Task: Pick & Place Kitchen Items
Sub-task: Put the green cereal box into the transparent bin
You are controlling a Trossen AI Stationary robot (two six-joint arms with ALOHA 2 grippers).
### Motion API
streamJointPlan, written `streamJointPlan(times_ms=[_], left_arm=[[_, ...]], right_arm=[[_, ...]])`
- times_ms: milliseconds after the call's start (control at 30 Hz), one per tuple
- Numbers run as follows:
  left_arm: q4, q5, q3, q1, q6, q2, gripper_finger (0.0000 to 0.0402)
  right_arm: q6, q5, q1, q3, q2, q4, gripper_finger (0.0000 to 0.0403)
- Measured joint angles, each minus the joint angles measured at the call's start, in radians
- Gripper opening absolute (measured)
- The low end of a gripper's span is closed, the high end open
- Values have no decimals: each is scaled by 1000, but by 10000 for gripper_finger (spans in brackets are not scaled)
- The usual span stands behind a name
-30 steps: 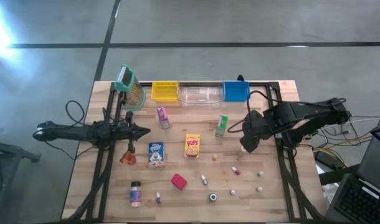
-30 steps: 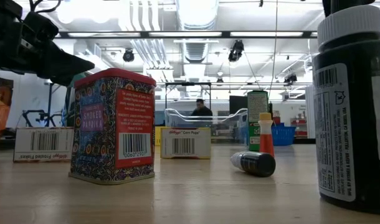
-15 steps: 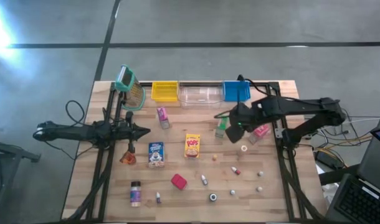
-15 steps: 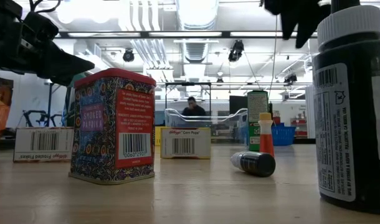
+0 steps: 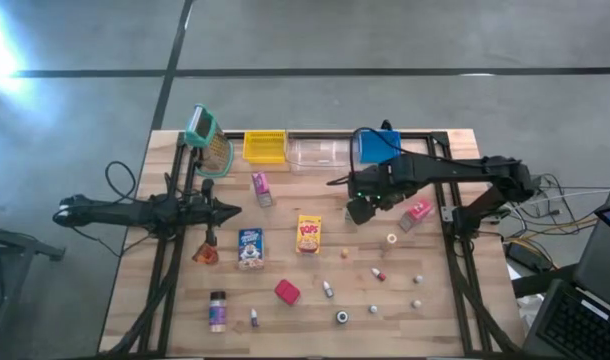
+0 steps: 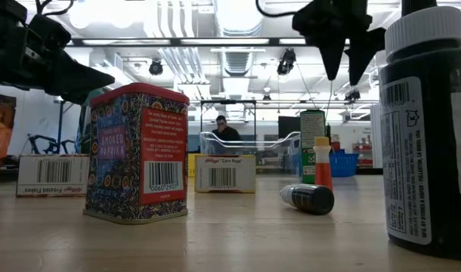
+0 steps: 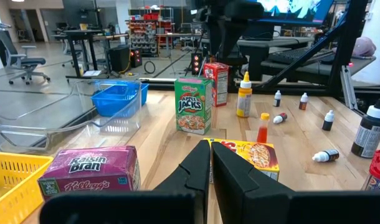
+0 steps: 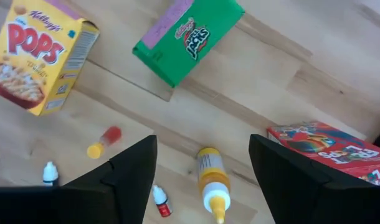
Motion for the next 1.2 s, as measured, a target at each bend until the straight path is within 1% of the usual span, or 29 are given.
streamJointPlan(times_ms=[267, 500, 700, 800, 1000, 1200], left_arm=[[0, 0, 0, 0, 0, 0, 23], [0, 0, 0, 0, 0, 0, 23], [0, 0, 0, 0, 0, 0, 23], [0, 0, 0, 0, 0, 0, 23], [0, 0, 0, 0, 0, 0, 23], [0, 0, 0, 0, 0, 0, 23]], right_arm=[[-23, -15, -55, 4, -2, 72, 262], [-108, 3, -96, 67, -2, 86, 241], [-102, 3, -101, 90, -2, 82, 234], [-80, 3, -104, 101, -2, 82, 242], [-9, -4, -119, 105, 1, 81, 272], [1, -39, -125, 105, 1, 70, 298]])
